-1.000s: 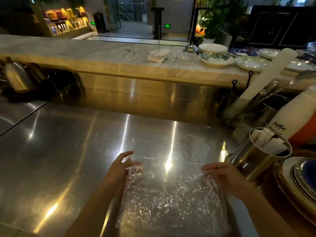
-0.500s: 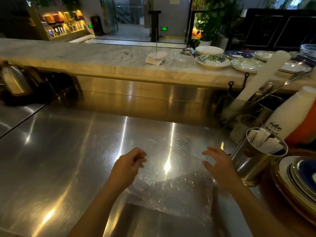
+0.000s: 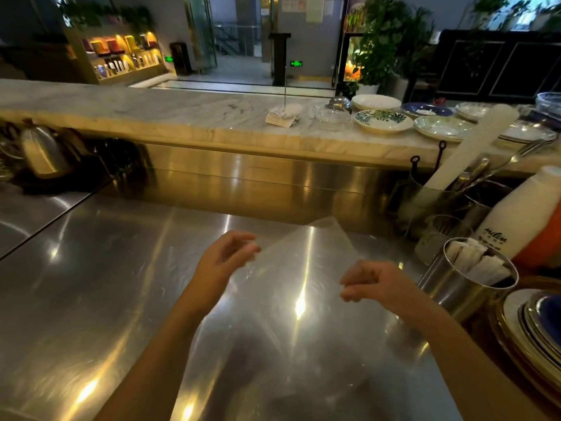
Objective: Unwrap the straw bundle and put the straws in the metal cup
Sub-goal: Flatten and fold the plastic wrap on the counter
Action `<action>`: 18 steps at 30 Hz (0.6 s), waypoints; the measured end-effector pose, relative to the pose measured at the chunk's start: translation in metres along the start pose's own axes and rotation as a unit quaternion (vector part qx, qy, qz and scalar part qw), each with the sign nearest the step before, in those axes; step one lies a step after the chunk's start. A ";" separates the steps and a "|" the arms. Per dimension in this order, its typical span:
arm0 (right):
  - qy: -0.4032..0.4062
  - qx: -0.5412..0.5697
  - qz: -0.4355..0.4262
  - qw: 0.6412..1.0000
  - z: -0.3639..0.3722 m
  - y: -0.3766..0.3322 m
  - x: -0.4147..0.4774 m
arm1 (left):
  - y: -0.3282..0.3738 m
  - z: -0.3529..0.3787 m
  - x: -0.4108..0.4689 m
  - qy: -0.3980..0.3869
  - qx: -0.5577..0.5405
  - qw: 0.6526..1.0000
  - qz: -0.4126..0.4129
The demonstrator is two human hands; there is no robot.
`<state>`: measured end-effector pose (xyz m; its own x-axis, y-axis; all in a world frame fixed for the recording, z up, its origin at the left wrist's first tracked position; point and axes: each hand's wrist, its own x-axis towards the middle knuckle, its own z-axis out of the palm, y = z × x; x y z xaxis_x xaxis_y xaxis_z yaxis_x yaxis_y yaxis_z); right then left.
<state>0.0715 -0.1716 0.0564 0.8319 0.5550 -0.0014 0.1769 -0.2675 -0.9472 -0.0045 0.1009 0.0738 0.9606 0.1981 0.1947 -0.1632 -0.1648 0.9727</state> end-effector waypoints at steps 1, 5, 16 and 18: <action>0.015 0.030 0.001 0.999 -0.001 0.002 -0.001 | -0.003 -0.003 0.000 0.020 -0.059 0.997 -0.036; 0.083 0.128 0.013 0.988 -0.002 0.013 -0.001 | -0.020 0.004 -0.008 -0.031 -0.240 0.955 -0.168; 0.097 0.259 0.045 0.960 0.007 0.025 -0.004 | -0.048 0.045 -0.021 -0.111 -0.161 0.962 -0.189; 0.095 0.250 0.046 0.963 0.006 0.027 -0.005 | -0.047 0.046 -0.019 -0.077 -0.141 0.970 -0.180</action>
<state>0.0686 -0.1768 0.0287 0.9213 0.3810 -0.0782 -0.1372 0.1301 -0.9820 -0.0051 0.0608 0.0184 0.9855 0.0437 -0.1641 0.1550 0.1644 0.9741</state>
